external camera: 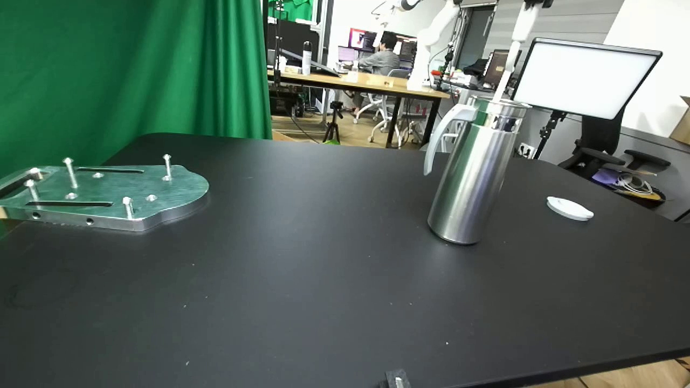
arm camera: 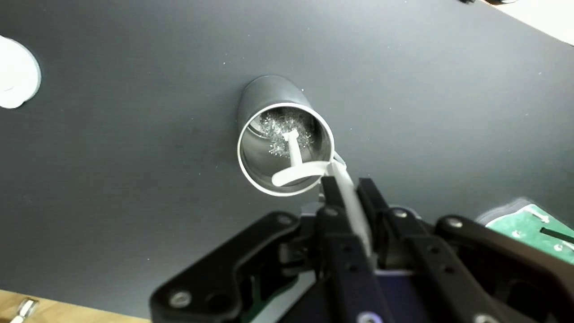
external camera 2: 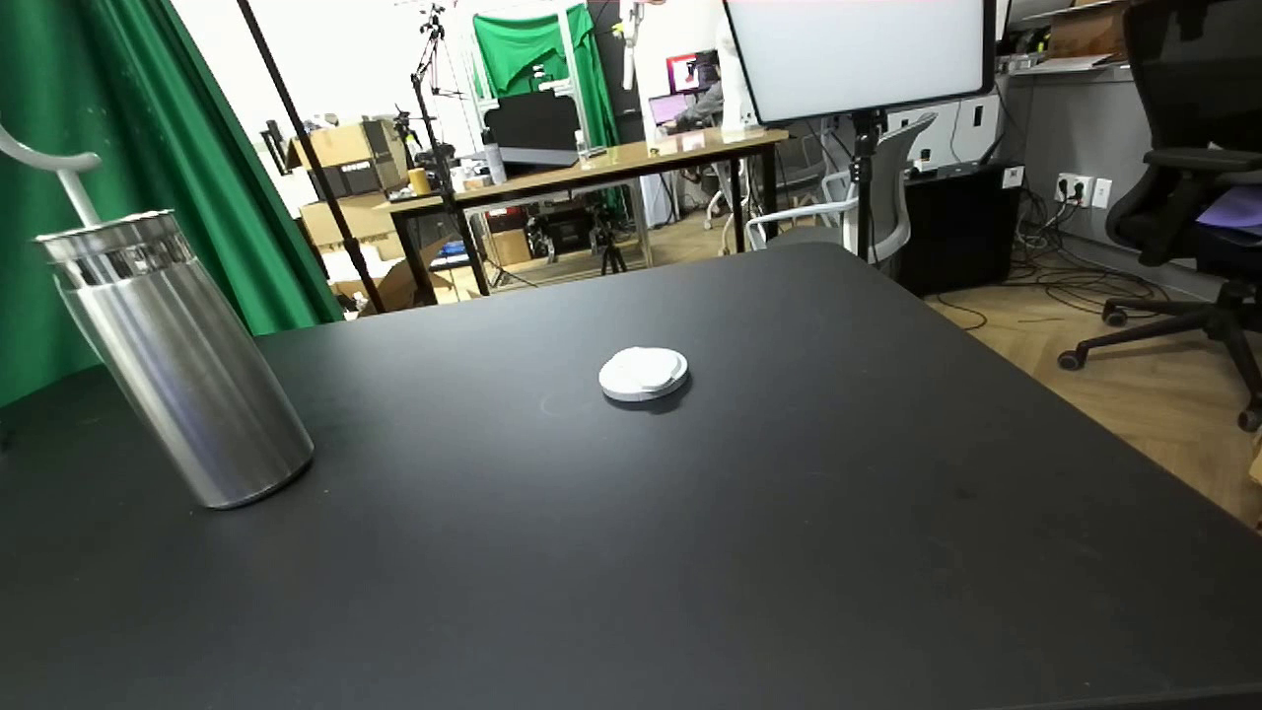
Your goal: Clean the inside of the flask
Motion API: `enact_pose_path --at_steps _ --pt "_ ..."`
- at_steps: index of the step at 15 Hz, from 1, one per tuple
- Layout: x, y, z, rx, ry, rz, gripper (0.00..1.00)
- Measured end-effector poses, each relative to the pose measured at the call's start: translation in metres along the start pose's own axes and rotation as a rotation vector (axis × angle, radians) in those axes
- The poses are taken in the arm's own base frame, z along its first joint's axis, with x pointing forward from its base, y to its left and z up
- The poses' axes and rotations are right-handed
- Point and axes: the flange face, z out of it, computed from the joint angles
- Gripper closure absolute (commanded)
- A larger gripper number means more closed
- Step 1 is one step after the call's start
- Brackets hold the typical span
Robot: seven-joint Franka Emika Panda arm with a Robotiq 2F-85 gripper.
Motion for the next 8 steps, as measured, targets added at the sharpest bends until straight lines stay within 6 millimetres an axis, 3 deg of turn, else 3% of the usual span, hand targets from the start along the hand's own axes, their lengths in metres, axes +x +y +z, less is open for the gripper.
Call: enact_pose_path --at_steps 6,7,8 --pt "0.007 0.011 0.041 0.011 -0.046 0.013 0.96" --pt "0.008 0.012 0.045 0.014 -0.052 0.014 0.6" --pt "0.008 0.012 0.048 0.016 -0.058 0.015 0.6"
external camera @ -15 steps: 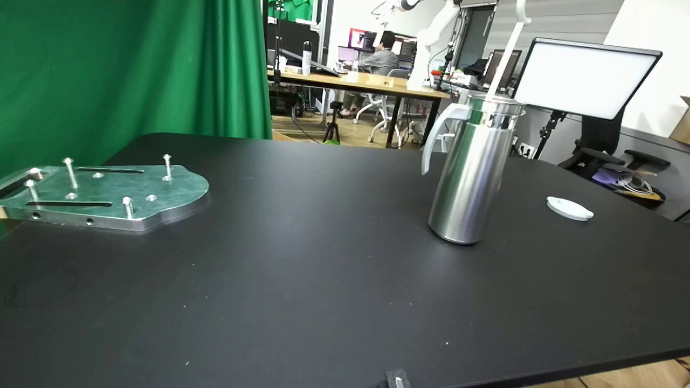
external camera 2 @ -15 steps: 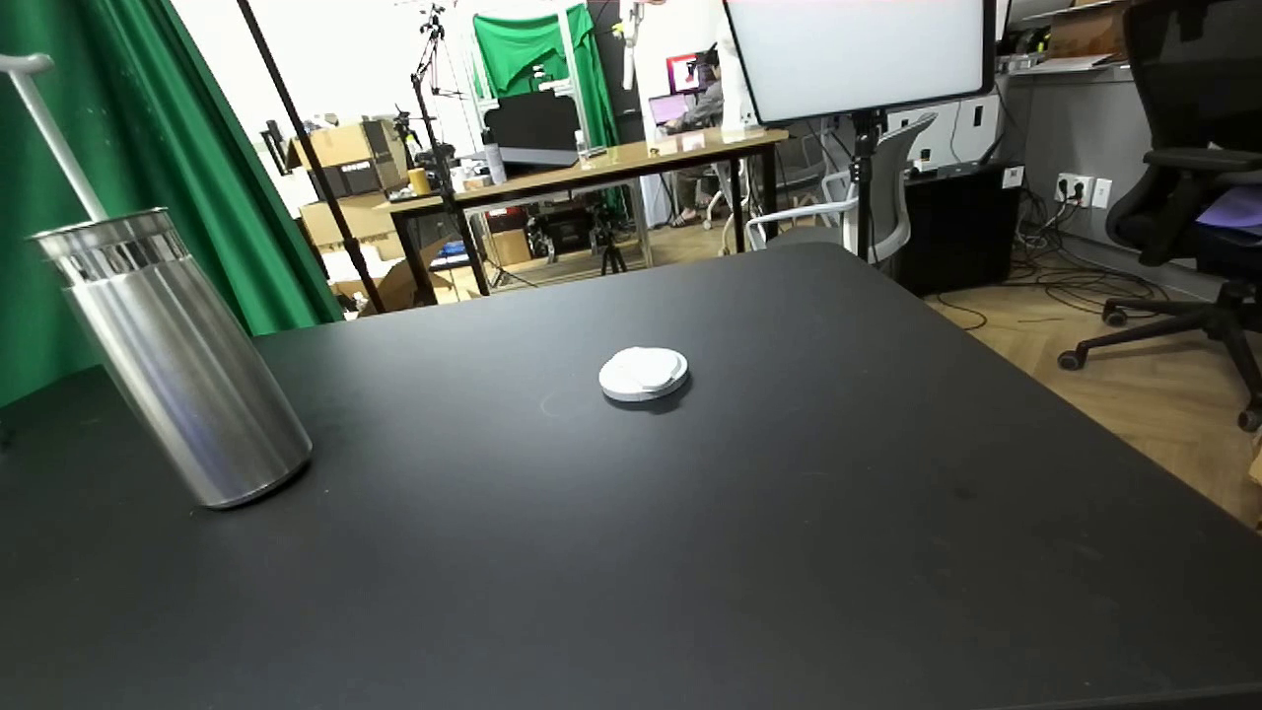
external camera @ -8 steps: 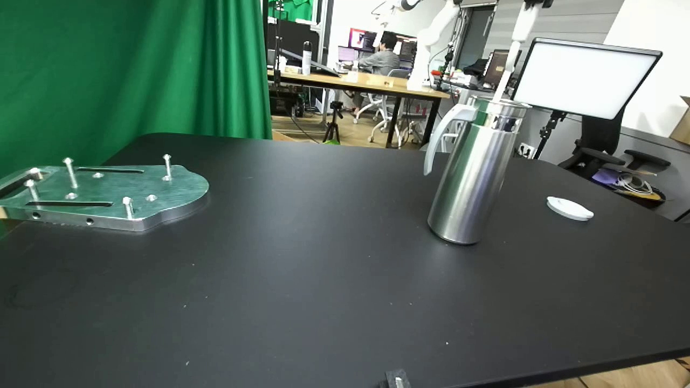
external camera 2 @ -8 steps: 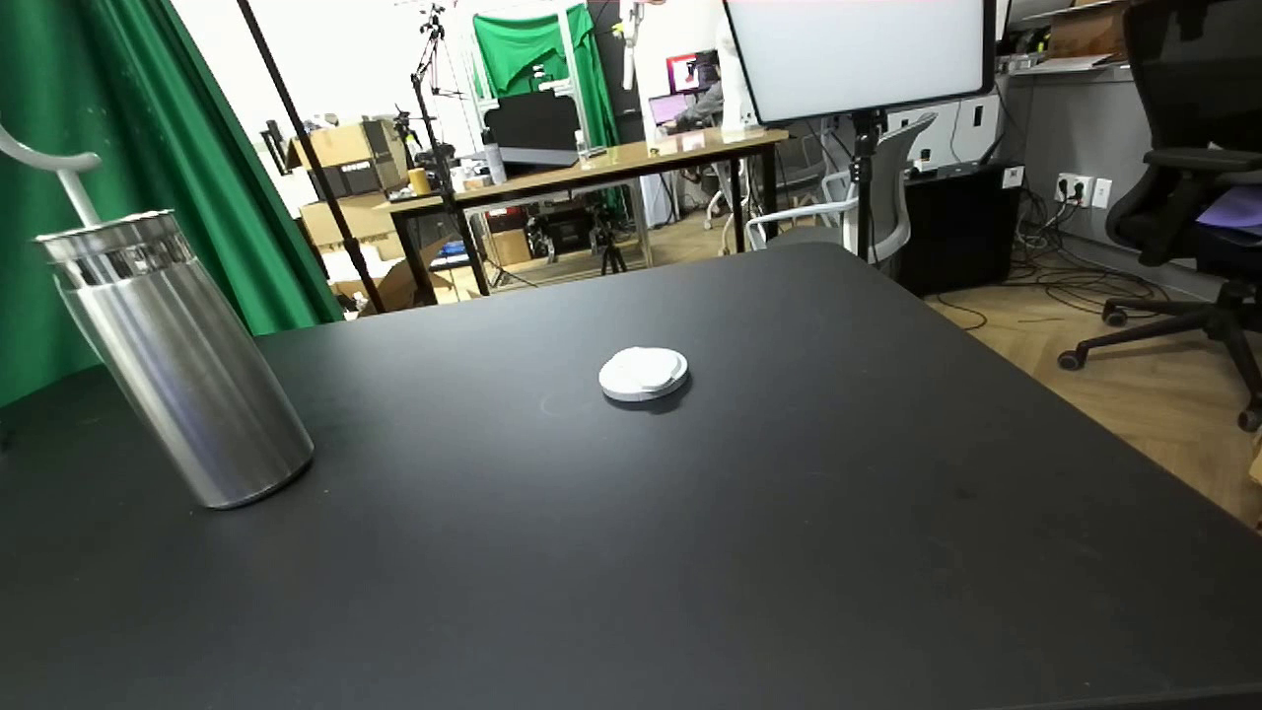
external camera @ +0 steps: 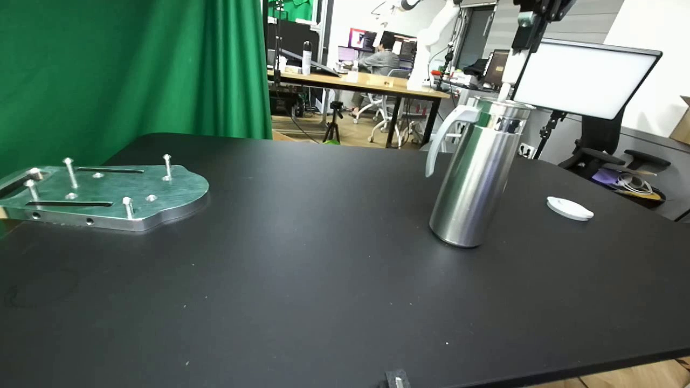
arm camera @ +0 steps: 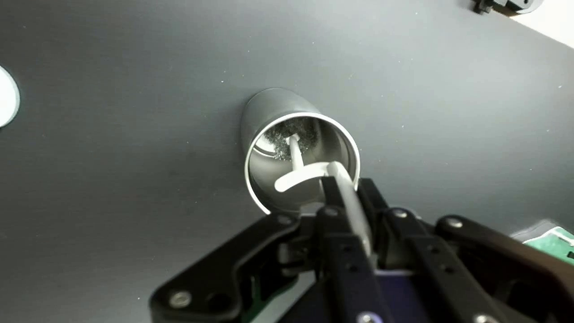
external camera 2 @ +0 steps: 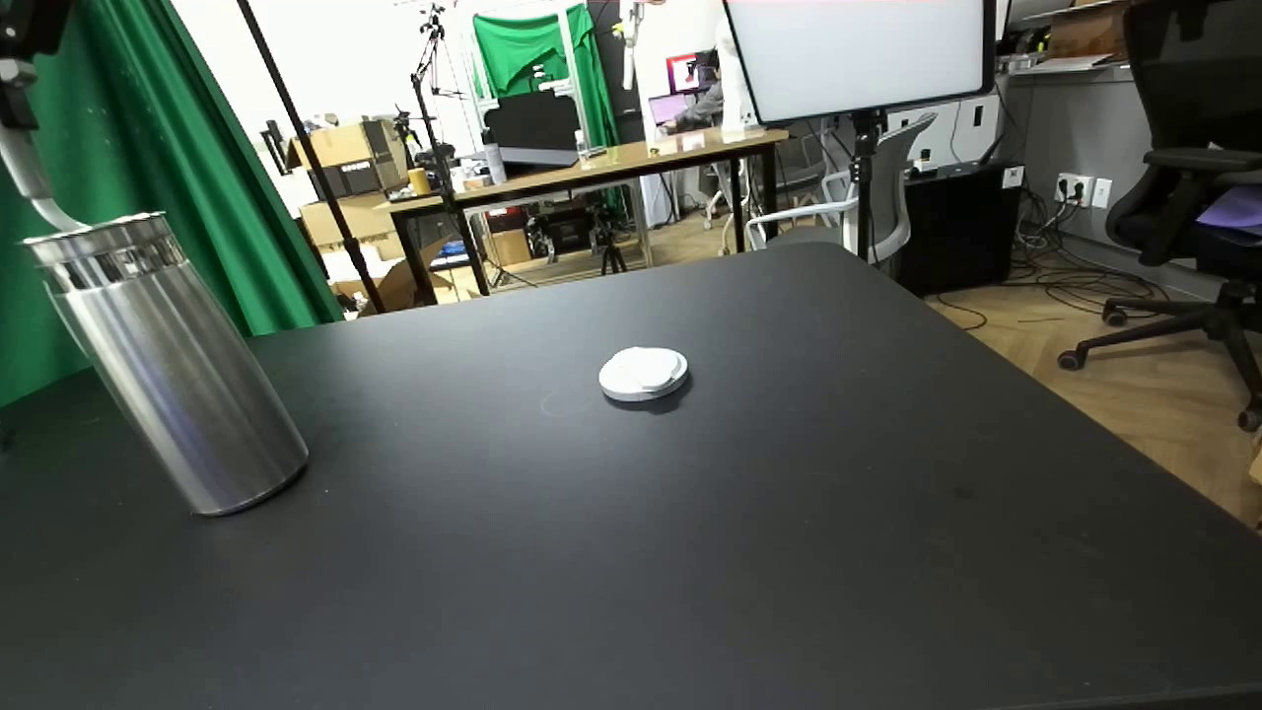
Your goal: Clean the inside of the flask
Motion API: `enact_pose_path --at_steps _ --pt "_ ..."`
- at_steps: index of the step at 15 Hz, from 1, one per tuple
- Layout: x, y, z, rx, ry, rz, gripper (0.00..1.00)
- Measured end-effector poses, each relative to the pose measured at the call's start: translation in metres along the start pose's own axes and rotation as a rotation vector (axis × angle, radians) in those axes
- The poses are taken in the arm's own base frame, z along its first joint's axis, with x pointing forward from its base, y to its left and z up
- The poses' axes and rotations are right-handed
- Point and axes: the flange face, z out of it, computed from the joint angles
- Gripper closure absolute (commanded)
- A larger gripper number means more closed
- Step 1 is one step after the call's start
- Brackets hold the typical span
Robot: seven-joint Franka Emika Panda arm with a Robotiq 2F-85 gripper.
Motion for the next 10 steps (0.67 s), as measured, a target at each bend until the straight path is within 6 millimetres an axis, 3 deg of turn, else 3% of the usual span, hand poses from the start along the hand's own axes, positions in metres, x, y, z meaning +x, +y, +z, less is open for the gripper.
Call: enact_pose_path --at_steps 4,7,8,10 --pt "-0.002 0.001 -0.001 -0.009 -0.02 -0.006 0.33" --pt "-0.011 0.0 -0.02 -0.018 -0.043 -0.009 0.13" --pt "-0.016 0.0 -0.032 -0.026 -0.047 -0.009 0.32" --pt "-0.02 0.0 -0.04 -0.031 -0.036 -0.008 0.18"
